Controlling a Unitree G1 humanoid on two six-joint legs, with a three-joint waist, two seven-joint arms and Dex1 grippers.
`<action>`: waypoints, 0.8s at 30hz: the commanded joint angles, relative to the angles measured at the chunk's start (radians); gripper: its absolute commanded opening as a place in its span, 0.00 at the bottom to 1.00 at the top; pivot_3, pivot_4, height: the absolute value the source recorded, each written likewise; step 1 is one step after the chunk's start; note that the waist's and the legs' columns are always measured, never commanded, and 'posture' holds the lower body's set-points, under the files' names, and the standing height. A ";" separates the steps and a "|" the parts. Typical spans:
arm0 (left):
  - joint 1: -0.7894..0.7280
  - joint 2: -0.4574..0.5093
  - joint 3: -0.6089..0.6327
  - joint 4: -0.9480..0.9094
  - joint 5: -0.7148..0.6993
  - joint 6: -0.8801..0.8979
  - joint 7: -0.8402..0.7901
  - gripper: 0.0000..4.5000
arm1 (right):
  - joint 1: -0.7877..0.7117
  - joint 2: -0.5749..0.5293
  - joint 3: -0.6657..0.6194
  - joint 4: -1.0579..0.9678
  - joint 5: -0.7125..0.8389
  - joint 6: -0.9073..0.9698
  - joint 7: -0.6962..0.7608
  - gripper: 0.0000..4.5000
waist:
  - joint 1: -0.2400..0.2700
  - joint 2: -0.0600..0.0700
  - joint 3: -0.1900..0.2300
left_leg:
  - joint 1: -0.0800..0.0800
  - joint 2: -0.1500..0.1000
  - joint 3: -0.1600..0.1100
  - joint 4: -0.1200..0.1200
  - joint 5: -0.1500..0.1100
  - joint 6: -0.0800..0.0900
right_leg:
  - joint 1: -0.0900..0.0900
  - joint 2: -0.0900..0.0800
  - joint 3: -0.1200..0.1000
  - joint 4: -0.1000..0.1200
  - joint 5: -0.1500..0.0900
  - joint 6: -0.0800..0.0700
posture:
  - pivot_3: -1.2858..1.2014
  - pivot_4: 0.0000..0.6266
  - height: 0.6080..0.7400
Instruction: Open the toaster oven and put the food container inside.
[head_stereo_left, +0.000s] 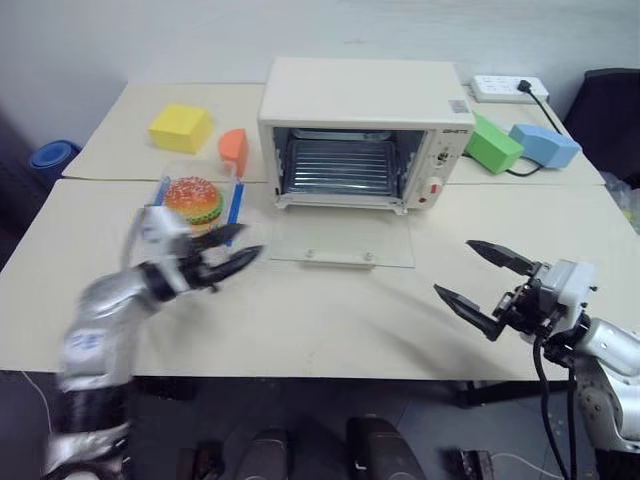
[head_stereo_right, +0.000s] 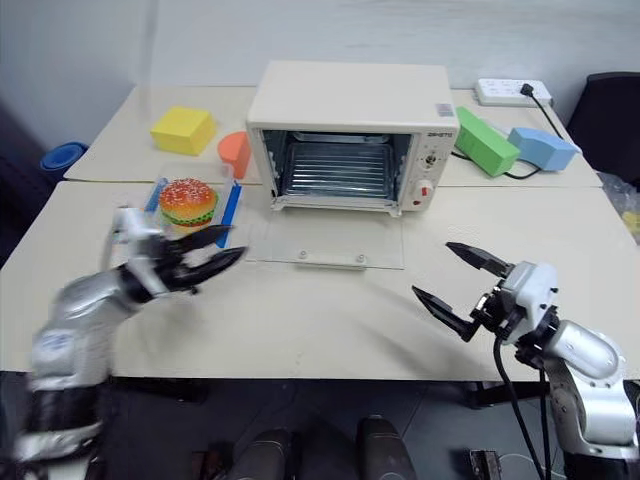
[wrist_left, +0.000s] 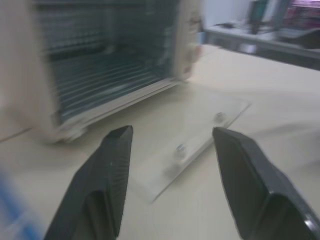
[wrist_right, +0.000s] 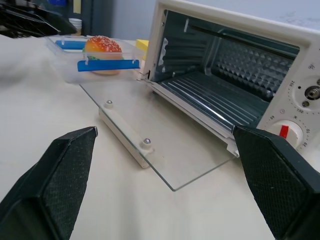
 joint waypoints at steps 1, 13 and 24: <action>0.167 0.027 0.201 -0.047 -0.055 0.025 0.040 0.85 | -0.035 -0.001 0.015 0.018 0.008 -0.039 0.045 1.00 | 0.001 0.000 0.000 | 0.000 0.000 0.000 0.000 0.000 0.000 | 0.000 0.000 0.000 -0.001 0.000 0.000 | 0.52 0.24 1.00; 0.372 -0.070 0.406 -0.259 -0.298 0.354 0.448 0.99 | -0.133 0.015 0.090 0.083 0.004 -0.099 0.132 1.00 | 0.044 -0.001 0.000 | -0.001 -0.001 -0.002 0.001 -0.003 0.004 | 0.003 -0.003 -0.001 -0.004 0.000 0.000 | 0.52 0.24 1.00; -0.105 -0.137 0.222 -0.150 -1.053 0.545 1.677 0.99 | -0.169 0.007 0.107 0.076 0.002 -0.061 0.120 1.00 | 0.043 -0.002 0.000 | -0.001 -0.001 -0.003 0.004 -0.001 -0.003 | 0.001 -0.001 -0.001 0.000 0.000 0.001 | 0.52 0.24 1.00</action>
